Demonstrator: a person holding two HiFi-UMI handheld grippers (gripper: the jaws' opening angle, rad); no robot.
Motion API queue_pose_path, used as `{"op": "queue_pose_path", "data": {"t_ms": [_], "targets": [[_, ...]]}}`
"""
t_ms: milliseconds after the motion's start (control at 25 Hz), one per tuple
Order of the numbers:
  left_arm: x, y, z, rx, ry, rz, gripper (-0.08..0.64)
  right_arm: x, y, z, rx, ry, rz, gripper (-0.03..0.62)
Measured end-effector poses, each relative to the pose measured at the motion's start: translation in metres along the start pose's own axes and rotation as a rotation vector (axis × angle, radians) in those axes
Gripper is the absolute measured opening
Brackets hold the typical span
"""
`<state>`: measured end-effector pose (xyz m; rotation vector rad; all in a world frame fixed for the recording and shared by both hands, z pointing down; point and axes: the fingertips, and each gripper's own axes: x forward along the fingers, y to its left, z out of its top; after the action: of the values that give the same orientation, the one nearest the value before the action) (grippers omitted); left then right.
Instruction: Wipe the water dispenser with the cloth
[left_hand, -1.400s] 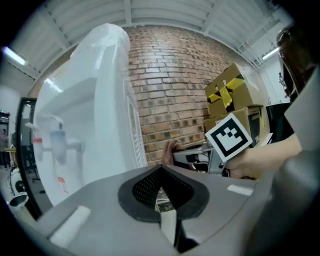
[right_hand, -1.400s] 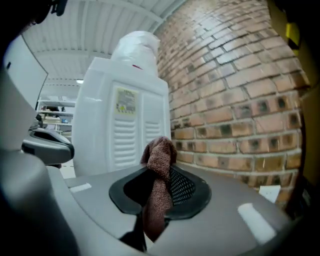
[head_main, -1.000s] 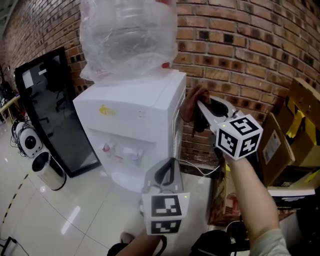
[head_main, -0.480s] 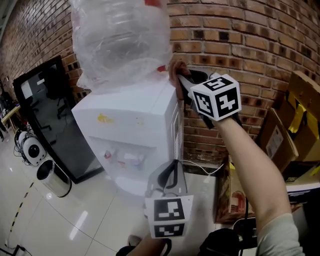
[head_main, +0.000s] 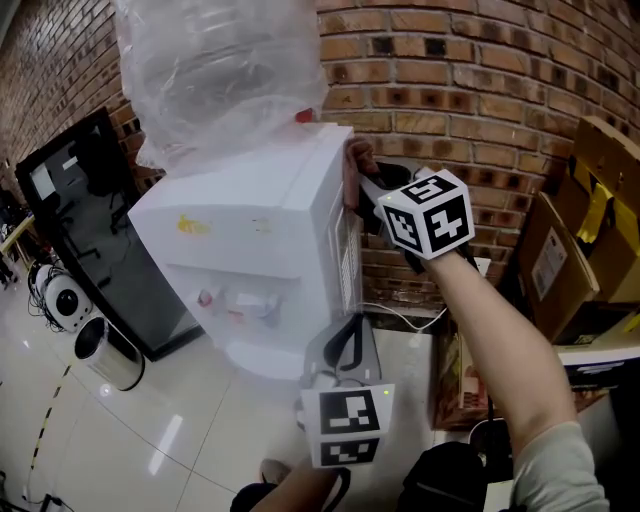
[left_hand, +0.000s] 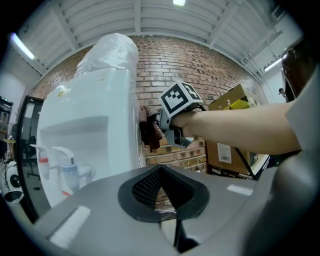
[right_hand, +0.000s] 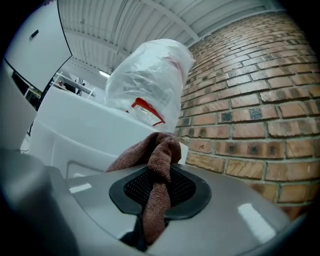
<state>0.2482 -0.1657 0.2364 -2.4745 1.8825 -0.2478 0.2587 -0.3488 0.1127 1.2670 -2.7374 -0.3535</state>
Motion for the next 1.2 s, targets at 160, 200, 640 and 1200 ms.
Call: {"op": "queue_pose_path", "data": {"t_ms": [160, 200, 640, 1200], "targets": [[0.011, -0.010, -0.025, 0.001, 0.042, -0.008, 0.000, 0.000, 0.010, -0.030, 0.005, 0.043, 0.019, 0.081], [0.013, -0.012, -0.031, -0.004, 0.052, -0.010, 0.000, 0.000, 0.013, -0.038, 0.005, 0.053, 0.024, 0.081], [0.029, -0.035, -0.094, -0.003, 0.144, -0.018, 0.000, 0.002, 0.042, -0.136, 0.039, 0.190, 0.102, 0.081], [0.046, -0.044, -0.199, -0.022, 0.235, 0.029, 0.000, -0.003, 0.079, -0.267, 0.133, 0.334, 0.161, 0.081]]}}
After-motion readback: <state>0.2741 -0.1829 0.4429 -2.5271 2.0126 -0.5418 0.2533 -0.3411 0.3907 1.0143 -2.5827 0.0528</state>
